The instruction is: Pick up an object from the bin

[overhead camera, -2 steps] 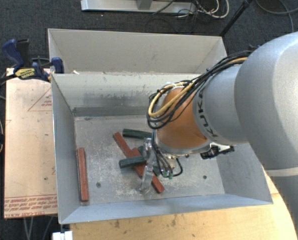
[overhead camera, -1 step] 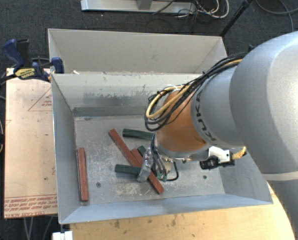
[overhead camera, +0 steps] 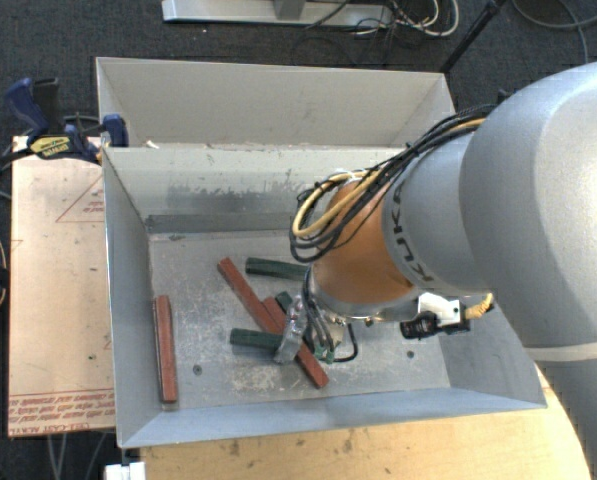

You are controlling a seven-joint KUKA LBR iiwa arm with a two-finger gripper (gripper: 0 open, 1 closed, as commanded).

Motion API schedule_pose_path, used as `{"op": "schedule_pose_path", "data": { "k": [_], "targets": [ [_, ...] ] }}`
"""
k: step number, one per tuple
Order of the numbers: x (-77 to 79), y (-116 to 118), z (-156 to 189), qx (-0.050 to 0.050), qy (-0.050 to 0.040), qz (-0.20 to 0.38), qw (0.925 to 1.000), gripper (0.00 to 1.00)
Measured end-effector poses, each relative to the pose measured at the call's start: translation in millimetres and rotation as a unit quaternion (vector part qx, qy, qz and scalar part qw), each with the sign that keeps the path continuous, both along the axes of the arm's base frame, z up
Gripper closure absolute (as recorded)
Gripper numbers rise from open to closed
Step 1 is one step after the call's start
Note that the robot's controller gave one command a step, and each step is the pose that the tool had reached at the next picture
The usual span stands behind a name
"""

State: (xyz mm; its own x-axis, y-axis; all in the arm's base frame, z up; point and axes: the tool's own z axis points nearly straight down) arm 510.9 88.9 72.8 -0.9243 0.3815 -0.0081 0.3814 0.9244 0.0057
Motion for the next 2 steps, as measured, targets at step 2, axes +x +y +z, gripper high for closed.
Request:
{"op": "schedule_pose_path", "data": {
  "k": [2],
  "targets": [
    [-2.1, -0.3, 11.2, -0.001, 0.0054, 0.001, 1.0, 1.0]
  ]
}}
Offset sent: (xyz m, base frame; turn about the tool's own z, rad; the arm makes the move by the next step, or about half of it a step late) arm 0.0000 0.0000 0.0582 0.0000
